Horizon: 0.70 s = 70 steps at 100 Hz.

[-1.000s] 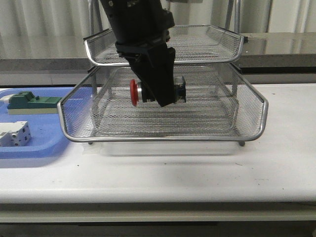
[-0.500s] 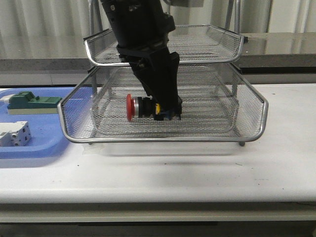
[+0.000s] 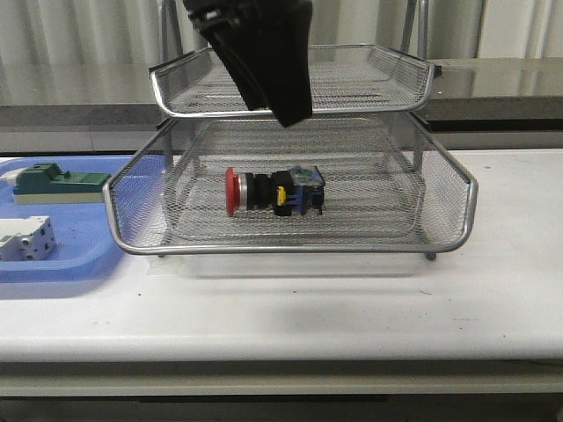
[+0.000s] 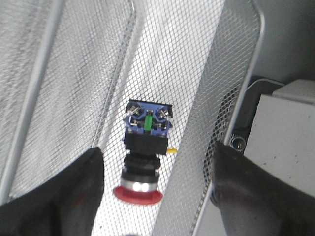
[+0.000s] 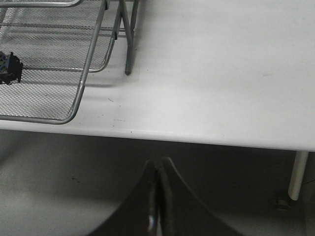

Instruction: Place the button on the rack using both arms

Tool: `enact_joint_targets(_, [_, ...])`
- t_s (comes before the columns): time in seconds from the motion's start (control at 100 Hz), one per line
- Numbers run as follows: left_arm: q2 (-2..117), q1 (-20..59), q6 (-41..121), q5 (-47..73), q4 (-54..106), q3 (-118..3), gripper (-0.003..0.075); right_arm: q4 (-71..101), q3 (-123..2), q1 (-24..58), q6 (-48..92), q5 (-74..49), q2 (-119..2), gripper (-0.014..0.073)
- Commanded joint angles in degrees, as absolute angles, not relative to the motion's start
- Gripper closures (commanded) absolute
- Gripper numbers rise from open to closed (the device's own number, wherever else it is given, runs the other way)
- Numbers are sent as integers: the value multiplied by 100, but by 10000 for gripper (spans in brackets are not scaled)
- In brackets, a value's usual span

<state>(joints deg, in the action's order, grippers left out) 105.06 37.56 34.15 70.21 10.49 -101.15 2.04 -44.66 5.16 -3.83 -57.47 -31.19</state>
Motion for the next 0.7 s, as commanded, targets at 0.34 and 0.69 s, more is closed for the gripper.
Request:
enact_joint_targets(0.34, [9216, 2290, 2634, 7328, 1016, -10157, 281, 185, -4649, 503, -346, -5375, -3136, 663])
enact_joint_targets(0.69, [7781, 1144, 2394, 6878, 1060, -8643, 281, 185, -4649, 503, -346, -5375, -3136, 663])
